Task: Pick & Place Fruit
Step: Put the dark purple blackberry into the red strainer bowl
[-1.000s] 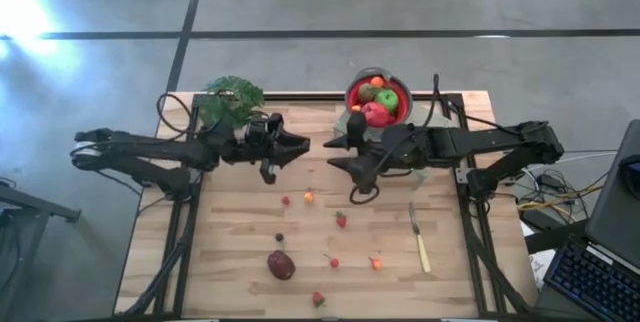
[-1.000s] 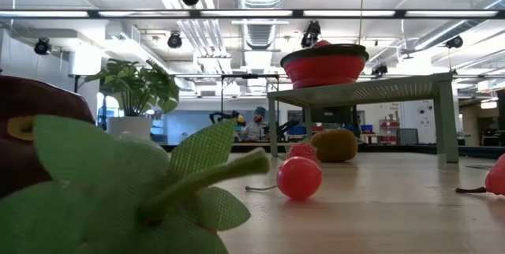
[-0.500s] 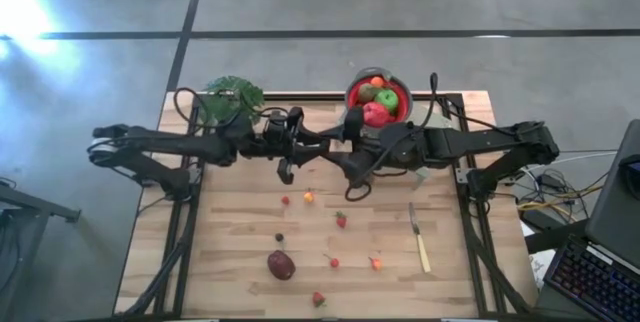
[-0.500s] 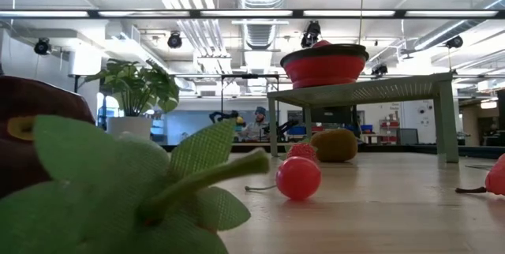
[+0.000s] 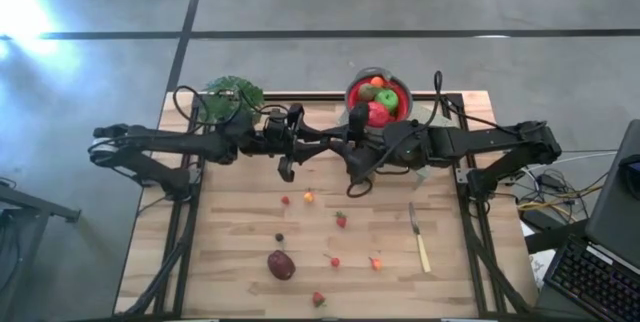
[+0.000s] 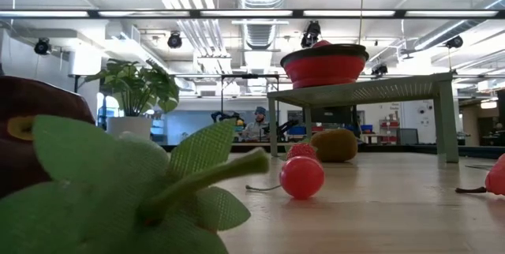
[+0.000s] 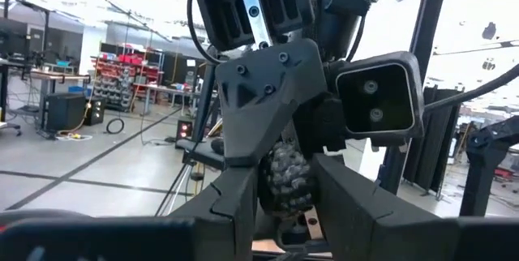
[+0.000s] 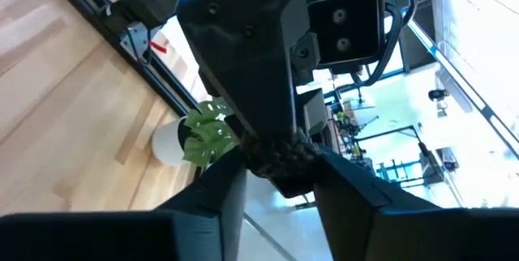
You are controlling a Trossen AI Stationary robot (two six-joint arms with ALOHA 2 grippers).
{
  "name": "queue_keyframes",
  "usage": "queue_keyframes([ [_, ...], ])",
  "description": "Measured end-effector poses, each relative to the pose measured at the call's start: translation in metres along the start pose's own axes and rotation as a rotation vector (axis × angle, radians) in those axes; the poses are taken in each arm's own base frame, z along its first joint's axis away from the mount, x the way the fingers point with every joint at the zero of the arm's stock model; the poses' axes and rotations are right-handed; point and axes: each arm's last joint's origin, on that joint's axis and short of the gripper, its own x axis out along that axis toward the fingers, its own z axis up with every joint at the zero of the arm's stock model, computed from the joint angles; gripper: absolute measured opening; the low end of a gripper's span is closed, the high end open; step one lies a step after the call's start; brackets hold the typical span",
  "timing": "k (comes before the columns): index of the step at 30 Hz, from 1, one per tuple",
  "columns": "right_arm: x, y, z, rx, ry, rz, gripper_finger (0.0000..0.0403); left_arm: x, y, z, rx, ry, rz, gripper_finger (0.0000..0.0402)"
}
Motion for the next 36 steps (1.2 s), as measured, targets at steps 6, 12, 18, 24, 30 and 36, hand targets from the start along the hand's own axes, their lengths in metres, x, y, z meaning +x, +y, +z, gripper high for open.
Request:
queue_keyframes([
  [6,-0.0009,-0.0007,-0.0001,0.007,0.001,-0.003,0.0088,-0.0002,0.0007,-0.0004,0.009,0.004,-0.001,0.0117],
  [12,-0.0006,-0.0006,-0.0001,0.013,0.001,-0.002,0.0100,-0.0004,0.0008,-0.0003,0.012,0.004,0.002,0.0117],
  [18,-0.0005,-0.0004,-0.0001,0.001,0.000,-0.001,0.0132,-0.0005,0.0009,0.0000,0.013,0.001,0.007,0.0117],
  [24,-0.0004,0.0000,0.0002,-0.035,-0.008,0.005,0.0166,-0.0006,0.0010,0.0002,-0.015,0.000,0.007,0.0117],
  [30,-0.0003,0.0000,0.0005,-0.040,-0.013,0.005,0.0194,-0.0006,0.0011,0.0002,-0.055,0.000,0.010,0.0117],
  [36,-0.0002,-0.0010,0.0013,-0.038,-0.020,-0.006,0.0207,-0.0006,0.0013,0.0001,-0.078,0.000,0.013,0.0117],
])
